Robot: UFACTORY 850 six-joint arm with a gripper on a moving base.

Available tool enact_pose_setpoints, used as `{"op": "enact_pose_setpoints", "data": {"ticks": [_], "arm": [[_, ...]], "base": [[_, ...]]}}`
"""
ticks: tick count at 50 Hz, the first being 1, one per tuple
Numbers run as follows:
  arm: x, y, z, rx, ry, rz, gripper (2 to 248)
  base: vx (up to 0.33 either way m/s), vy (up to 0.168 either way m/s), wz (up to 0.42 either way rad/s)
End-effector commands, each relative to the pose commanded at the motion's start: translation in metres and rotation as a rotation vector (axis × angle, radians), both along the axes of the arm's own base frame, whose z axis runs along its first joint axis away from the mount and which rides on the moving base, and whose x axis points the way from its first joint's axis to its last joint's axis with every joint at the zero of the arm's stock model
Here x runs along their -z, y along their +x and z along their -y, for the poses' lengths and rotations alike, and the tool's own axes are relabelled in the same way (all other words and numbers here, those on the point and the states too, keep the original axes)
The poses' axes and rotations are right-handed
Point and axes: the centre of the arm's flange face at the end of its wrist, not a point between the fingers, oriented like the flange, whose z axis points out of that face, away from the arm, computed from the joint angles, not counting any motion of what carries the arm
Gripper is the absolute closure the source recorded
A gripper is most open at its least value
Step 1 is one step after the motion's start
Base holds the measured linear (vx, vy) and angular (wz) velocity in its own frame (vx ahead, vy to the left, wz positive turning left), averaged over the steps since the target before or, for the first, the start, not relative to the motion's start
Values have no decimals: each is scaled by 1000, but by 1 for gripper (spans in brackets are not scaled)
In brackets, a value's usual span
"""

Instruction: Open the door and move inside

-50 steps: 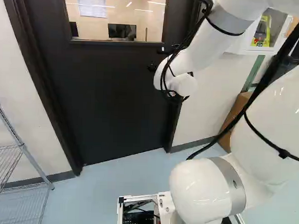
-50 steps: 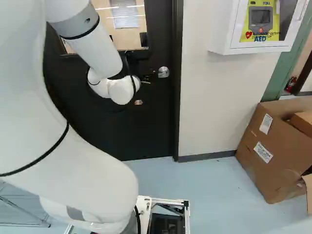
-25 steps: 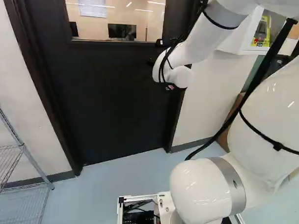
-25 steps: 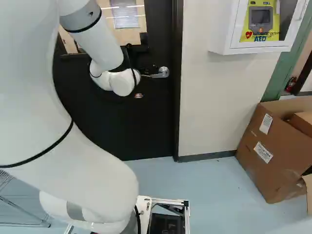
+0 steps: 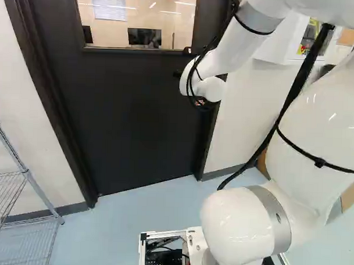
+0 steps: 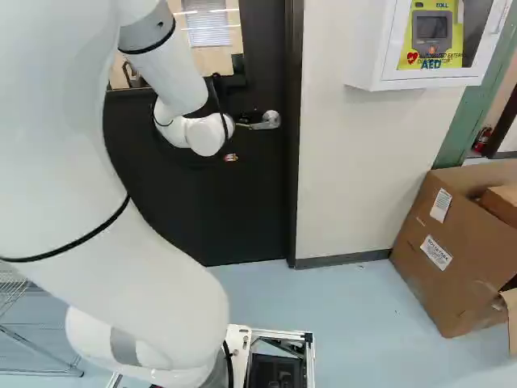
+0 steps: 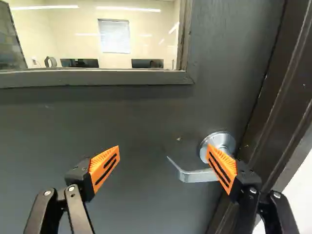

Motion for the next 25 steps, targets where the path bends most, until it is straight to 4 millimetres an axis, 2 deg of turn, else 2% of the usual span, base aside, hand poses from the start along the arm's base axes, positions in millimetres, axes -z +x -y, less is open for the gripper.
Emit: {"op": "enact_pose_setpoints", "data": {"ticks": [10,25], "arm": [[11,12,1,3,-1,-22,3],[27,16,1,4,-2,-55,3]], "base": [[0,0,0],[0,0,0]]}}
